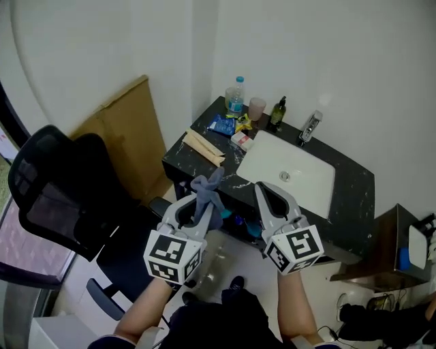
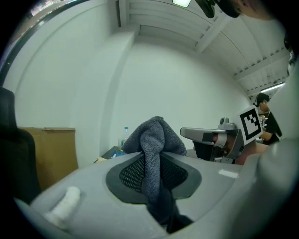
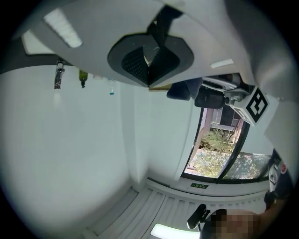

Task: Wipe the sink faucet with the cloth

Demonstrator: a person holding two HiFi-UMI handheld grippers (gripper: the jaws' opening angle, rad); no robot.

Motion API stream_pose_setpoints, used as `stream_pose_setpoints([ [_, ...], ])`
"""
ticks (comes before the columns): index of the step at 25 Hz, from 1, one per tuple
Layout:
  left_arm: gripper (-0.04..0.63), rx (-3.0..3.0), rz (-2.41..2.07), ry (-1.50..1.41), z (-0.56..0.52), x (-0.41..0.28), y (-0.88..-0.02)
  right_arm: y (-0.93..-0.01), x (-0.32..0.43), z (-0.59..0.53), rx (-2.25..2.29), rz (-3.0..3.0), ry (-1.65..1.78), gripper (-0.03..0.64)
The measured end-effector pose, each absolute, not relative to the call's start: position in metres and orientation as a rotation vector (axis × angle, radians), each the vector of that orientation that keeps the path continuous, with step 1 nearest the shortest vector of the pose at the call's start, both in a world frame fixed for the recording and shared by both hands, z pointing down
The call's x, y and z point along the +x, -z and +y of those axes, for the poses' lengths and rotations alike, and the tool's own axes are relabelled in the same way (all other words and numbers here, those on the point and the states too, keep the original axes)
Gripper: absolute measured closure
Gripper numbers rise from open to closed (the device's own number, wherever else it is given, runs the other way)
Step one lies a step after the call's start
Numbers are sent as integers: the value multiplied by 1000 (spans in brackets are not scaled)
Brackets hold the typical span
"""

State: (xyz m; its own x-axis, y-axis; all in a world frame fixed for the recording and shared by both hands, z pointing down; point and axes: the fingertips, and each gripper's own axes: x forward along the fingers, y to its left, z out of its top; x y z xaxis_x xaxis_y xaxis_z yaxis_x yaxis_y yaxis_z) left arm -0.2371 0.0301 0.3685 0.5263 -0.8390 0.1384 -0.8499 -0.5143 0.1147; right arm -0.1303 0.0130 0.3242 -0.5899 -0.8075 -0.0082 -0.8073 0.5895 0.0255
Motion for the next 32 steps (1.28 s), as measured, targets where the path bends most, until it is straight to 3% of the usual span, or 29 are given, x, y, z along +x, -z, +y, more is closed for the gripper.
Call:
stream_pose_setpoints([
  [15, 518, 2641, -1393, -169, -64, -85, -363, -328, 26, -79, 1522, -2807, -10, 611],
  [32, 518, 2808, -952, -152, -202, -28, -371, -338, 63, -182, 1850, -2491, 0, 606],
])
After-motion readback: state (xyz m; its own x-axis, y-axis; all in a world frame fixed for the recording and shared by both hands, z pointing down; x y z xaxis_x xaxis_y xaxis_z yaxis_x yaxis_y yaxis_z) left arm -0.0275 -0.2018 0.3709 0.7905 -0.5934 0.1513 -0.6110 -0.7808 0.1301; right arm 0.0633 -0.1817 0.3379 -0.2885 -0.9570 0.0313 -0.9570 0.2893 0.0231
